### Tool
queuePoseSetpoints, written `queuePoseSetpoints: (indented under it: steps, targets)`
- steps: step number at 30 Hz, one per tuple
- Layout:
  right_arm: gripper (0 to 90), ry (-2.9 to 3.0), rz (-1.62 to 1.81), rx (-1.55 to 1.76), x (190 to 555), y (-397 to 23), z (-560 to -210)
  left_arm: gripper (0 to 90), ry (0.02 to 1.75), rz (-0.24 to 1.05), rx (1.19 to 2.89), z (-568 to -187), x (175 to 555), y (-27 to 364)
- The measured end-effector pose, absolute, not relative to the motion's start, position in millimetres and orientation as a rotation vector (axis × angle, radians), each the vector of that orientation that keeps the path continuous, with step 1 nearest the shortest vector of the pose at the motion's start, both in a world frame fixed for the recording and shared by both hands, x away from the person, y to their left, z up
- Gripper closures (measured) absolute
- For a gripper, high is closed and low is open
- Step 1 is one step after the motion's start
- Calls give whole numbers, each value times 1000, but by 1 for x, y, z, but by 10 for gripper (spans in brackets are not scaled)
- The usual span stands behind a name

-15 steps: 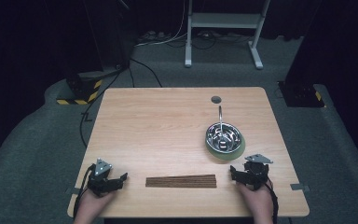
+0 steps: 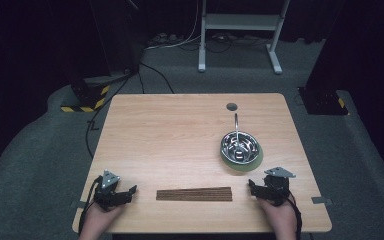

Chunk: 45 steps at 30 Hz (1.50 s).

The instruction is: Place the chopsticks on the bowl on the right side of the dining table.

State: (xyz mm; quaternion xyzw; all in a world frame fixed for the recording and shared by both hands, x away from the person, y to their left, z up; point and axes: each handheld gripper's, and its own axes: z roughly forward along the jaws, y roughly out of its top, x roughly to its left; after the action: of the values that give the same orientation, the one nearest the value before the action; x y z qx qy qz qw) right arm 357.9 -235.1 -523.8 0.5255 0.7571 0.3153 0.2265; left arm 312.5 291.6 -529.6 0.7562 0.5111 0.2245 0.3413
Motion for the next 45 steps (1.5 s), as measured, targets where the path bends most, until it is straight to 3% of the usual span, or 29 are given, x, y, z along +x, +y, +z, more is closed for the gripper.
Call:
queuePoseSetpoints:
  steps: [4, 5, 7, 24, 32, 33, 45]
  targets:
    - [194, 2087, 876, 1442, 357, -235, -523, 198, 1329, 584, 1967, -530, 313, 292]
    - [298, 2110, 900, 1420, 354, -237, -522, 198, 1330, 583, 1966, -530, 313, 292]
    - [321, 2105, 921, 1404, 353, -236, -523, 198, 1329, 583, 1967, -530, 313, 292]
    - [329, 2073, 1018, 1233, 334, -209, -507, 200, 1319, 579, 1971, -530, 313, 292]
    - [378, 2143, 1059, 1232, 334, -188, -507, 203, 1314, 577, 1973, -529, 314, 292]
    - [457, 2160, 1072, 1213, 335, -182, -505, 203, 1312, 577, 1980, -529, 314, 293]
    - [482, 2226, 1115, 1091, 348, -132, -488, 203, 1315, 577, 1972, -530, 314, 292]
